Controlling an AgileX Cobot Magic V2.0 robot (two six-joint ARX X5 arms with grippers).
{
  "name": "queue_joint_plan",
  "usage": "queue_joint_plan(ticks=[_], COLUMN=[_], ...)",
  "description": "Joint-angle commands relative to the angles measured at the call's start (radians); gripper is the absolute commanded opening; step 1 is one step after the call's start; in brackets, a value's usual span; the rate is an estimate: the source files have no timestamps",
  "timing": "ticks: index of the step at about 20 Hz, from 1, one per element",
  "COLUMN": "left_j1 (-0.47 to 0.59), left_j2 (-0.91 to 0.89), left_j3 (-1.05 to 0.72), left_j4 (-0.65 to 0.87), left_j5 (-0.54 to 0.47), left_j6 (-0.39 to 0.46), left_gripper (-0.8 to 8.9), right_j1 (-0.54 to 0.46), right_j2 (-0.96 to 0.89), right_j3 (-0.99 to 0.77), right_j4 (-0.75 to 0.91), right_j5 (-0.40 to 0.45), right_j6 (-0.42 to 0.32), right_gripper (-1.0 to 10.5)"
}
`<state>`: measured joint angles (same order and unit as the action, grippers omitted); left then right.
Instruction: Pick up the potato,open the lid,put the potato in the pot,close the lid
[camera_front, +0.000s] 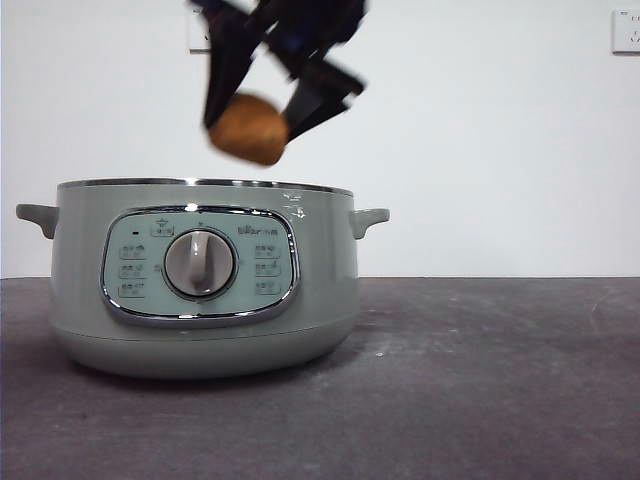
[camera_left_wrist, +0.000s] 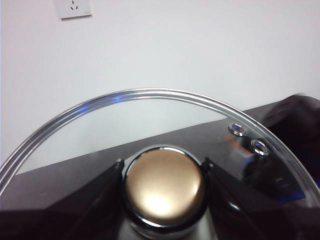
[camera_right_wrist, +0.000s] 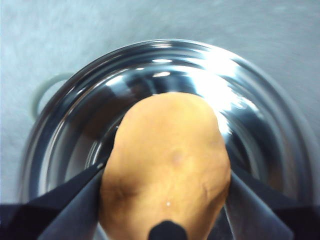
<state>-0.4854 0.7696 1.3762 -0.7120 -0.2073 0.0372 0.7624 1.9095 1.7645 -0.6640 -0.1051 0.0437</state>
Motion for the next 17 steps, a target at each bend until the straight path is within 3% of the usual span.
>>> queue_joint_plan(ticks=[1,5,10,11,14,15,17], left_j1=[0.0,0.0,0.0,0.0,0.0,0.0,0.0], left_j2=[-0.028,-0.031,-0.031,-0.031,-0.031,-0.031,-0.031], left_j3=[0.021,0.021,0.021,0.021,0.021,0.021,0.021], left_j4=[0.031,-0.008,-0.016,-0.015,-0.014,-0.014,-0.015], left_j5=[-0.002,-0.001,-0.002,-0.002,-0.002,-0.002,-0.003], left_j6=[0.013,0.013,0.016,0.016,0.017,0.018,0.019], left_gripper=[-0.08,-0.08,-0.08,-0.08,-0.08,-0.08,-0.08], right_j1=[0.021,0.049,0.05,0.051,0.05,0.05,0.051], right_j2=[0.118,0.235,0.286,0.286,0.286,0.286,0.284], right_j3=[0.064,0.08,0.08,0.08,0.08,0.08,0.08], right_j4=[-0.006,0.002,-0.008,-0.008,-0.024,-0.022,-0.022], right_j5=[0.005,0.089,0.085,0.085,0.086,0.086,0.086], right_j6=[-0.076,-0.15,-0.152,-0.154,-0.147,-0.146,-0.14], right_gripper=[-0.1,-0.1,0.0,0.4,3.8,4.4,4.5])
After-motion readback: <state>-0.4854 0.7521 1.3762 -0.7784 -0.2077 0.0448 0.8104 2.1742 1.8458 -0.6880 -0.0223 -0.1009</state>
